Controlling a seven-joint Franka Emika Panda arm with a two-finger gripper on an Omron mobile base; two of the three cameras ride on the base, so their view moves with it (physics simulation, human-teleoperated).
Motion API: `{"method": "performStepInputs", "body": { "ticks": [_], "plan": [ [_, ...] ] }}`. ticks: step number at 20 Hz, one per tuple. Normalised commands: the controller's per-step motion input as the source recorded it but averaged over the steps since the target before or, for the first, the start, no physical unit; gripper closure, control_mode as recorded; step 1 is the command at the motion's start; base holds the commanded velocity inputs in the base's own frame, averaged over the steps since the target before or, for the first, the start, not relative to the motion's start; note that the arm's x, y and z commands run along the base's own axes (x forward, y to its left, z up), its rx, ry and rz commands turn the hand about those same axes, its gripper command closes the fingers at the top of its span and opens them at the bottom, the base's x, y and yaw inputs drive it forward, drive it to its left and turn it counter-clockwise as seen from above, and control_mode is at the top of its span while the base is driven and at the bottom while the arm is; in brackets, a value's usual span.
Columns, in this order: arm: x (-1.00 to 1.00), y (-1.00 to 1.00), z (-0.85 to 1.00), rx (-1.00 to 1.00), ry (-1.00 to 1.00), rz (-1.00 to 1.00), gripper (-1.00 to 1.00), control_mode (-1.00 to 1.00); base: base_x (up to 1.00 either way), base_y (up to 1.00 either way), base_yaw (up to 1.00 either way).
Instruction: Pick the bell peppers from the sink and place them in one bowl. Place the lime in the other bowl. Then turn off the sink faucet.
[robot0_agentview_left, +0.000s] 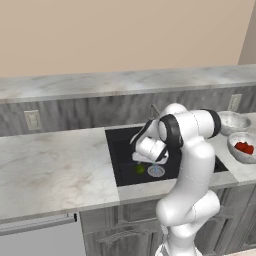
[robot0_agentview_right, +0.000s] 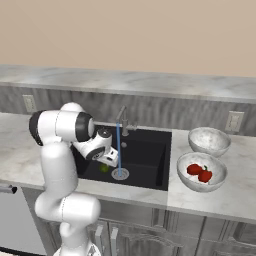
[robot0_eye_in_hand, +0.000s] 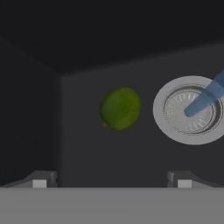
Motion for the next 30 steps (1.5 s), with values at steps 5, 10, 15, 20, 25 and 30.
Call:
{"method": "performStepInputs", "body": {
  "ticks": [5,10,15,20,25,30],
  "plan": [
    [0.32,0.07,-0.35,0.00,0.00,-0.04,-1.00,-1.00,0.00,0.00,0.00],
    [0.34,0.00,-0.34,0.00,0.00,-0.06,-1.00,-1.00,0.00,0.00,0.00],
    [0.36,0.00,-0.31,0.00,0.00,-0.06,-1.00,-1.00,0.00,0.00,0.00],
    [0.36,0.01,-0.26,0.00,0.00,-0.07,-1.00,-1.00,0.00,0.00,0.00],
    [0.19,0.02,-0.20,0.00,0.04,-0.09,-1.00,-1.00,0.00,0.00,0.00],
    [0.01,0.02,-0.06,0.00,0.07,-0.10,-1.00,-1.00,0.00,0.00,0.00]
  ]
}}
